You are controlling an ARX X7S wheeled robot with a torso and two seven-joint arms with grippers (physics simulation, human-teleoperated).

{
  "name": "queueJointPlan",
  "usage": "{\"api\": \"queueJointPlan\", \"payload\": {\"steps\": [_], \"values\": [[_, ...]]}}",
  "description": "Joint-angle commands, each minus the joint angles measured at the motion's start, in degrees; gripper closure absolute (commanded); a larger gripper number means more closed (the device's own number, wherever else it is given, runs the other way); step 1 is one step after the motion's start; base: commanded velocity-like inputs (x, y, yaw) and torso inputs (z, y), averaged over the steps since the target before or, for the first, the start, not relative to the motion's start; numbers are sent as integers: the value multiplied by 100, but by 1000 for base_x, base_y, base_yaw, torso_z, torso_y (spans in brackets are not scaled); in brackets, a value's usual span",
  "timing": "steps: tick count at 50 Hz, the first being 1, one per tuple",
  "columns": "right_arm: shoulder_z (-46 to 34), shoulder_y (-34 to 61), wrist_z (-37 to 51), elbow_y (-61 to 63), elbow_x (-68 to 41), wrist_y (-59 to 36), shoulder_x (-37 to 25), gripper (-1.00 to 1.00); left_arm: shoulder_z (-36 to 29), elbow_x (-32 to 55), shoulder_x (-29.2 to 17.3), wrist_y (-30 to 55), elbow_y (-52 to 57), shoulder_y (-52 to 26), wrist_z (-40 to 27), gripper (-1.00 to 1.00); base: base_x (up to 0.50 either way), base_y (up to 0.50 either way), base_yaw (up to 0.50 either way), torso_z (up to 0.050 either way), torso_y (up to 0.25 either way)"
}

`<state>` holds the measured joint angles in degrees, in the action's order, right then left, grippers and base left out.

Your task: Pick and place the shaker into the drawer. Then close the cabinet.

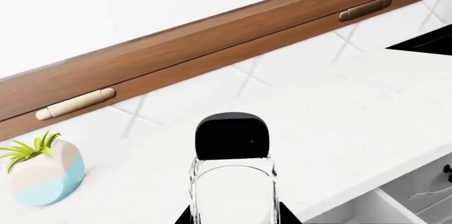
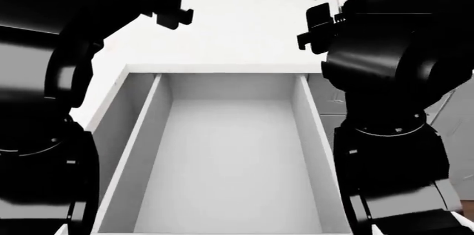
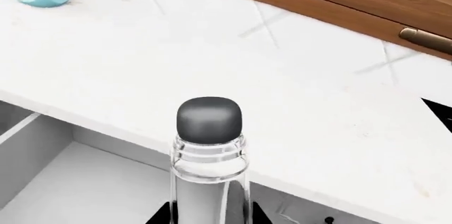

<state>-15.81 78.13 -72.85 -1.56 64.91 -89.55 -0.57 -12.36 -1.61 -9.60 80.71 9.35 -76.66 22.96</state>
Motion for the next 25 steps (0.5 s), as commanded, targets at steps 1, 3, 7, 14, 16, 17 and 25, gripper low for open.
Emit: {"api": "queueJointPlan", "payload": {"steps": [1, 3, 7, 14, 16, 17, 25], "values": [[-684, -278, 717, -679, -1371, -45, 57, 100, 74, 45, -46, 27, 73, 64, -33, 100, 0, 0, 0, 0, 0], [-807, -361, 1358, -763, -2116, -45, 57, 100, 92, 56, -57, 38, 91, 67, -28, 100, 0, 0, 0, 0, 0], [-1084, -468, 2262, -895, -3274, -45, 56, 100, 115, 70, -75, 23, 96, 85, -26, 100, 0, 0, 0, 0, 0], [-1430, -453, 3372, -1197, -4909, -45, 56, 100, 180, 97, -79, -168, -62, 147, -40, 100, 0, 0, 0, 0, 0], [-1508, -466, 3570, -1287, -5219, -44, 55, 100, 195, 103, -75, -226, -117, 171, -50, 100, 0, 0, 0, 0, 0], [-1540, -472, 3655, -1339, -5364, -44, 55, 100, 203, 107, -75, -249, -139, 177, -52, 100, 0, 0, 0, 0, 0], [-1886, -522, 3820, -1740, -5922, -41, 41, 100, 215, 115, -81, -220, -100, 209, -87, 100, 0, 0, 0, 0, 0]]}}
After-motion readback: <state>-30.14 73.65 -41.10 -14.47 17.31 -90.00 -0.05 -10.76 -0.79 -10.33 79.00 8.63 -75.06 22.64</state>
